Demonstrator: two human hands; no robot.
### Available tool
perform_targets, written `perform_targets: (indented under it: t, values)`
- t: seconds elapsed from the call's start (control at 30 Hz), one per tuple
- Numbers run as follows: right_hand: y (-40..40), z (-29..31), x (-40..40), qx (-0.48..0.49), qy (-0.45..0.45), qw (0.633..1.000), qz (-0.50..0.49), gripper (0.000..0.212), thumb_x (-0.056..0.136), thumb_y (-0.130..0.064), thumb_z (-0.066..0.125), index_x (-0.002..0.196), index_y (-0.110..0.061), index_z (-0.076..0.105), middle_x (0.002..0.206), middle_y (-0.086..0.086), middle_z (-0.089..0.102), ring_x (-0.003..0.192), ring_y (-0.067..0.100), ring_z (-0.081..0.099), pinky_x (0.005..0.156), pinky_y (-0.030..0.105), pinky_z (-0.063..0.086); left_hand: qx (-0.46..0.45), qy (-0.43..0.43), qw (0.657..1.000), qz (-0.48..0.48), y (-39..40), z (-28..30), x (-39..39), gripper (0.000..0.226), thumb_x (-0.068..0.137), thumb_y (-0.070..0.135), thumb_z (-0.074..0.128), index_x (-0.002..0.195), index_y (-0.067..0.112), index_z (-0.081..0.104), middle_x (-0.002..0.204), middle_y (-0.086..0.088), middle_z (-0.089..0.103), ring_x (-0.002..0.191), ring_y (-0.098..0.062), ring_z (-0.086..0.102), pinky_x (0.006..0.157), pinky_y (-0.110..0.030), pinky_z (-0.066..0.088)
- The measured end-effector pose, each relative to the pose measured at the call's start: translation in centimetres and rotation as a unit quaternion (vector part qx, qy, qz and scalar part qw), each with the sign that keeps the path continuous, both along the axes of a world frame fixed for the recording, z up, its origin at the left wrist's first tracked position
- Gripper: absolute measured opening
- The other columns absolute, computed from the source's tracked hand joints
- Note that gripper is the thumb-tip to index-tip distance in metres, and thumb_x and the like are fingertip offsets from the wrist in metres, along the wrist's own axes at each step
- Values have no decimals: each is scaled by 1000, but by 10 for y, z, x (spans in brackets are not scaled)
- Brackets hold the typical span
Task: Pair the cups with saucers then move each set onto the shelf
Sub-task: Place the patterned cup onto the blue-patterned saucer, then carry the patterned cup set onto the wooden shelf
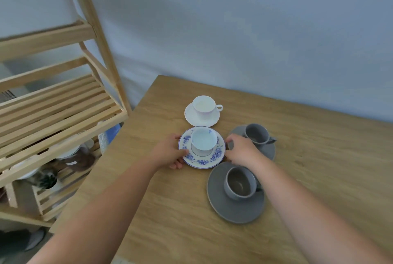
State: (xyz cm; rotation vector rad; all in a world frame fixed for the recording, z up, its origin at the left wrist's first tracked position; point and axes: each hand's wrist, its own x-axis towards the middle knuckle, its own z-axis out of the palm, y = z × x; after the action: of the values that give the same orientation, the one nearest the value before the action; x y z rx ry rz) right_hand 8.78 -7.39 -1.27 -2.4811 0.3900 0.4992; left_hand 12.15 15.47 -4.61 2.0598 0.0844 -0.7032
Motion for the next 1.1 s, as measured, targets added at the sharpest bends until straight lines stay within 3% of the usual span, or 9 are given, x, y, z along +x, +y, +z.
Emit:
perform_targets:
  t: [0.1, 0.37, 0.73, 0.97, 1.1]
  values:
    - [2, -1, 3, 66, 9, 997, -45, 41, 85, -10, 63, 122, -23, 54, 87, 9, 67, 55, 18, 63, 49, 26, 53, -55, 25, 998, 34, -6, -3, -6, 57, 89, 9, 67, 137, 24, 40, 87, -14, 75, 62, -19, 71, 59, -29, 60]
    - [19, 0, 8, 107, 17, 993, -38, 60, 82, -9, 69, 136, -21, 48, 77, 8, 72, 59, 14, 63, 55, 25, 53, -154, 41, 980, 123, 17, 1, -32, 60, 90, 2, 67, 137, 25, 40, 88, -15, 74, 58, -18, 70, 56, -26, 59]
    - [115, 24, 26, 206, -15, 977, 56, 33, 89, -7, 57, 118, -22, 59, 71, 0, 65, 47, 4, 56, 47, 19, 43, -230, -13, 938, 259, 112, 29, -67, 59, 88, 0, 70, 133, 29, 44, 85, -15, 76, 58, -19, 71, 56, -27, 59]
    - [219, 10, 35, 295, -1, 953, 66, 29, 94, -9, 46, 117, -23, 58, 71, 0, 61, 55, 13, 50, 53, 24, 39, -251, -27, 905, 341, 199, 28, -83, 55, 90, -2, 67, 135, 23, 47, 87, -12, 76, 55, -19, 70, 54, -26, 59]
    - [275, -1, 45, 358, 24, 932, 56, 28, 97, -11, 46, 121, -17, 60, 67, 5, 58, 53, 16, 51, 46, 24, 44, -259, -24, 887, 382, 249, 22, -83, 55, 91, -3, 64, 136, 22, 47, 89, -18, 75, 61, -25, 71, 53, -26, 60]
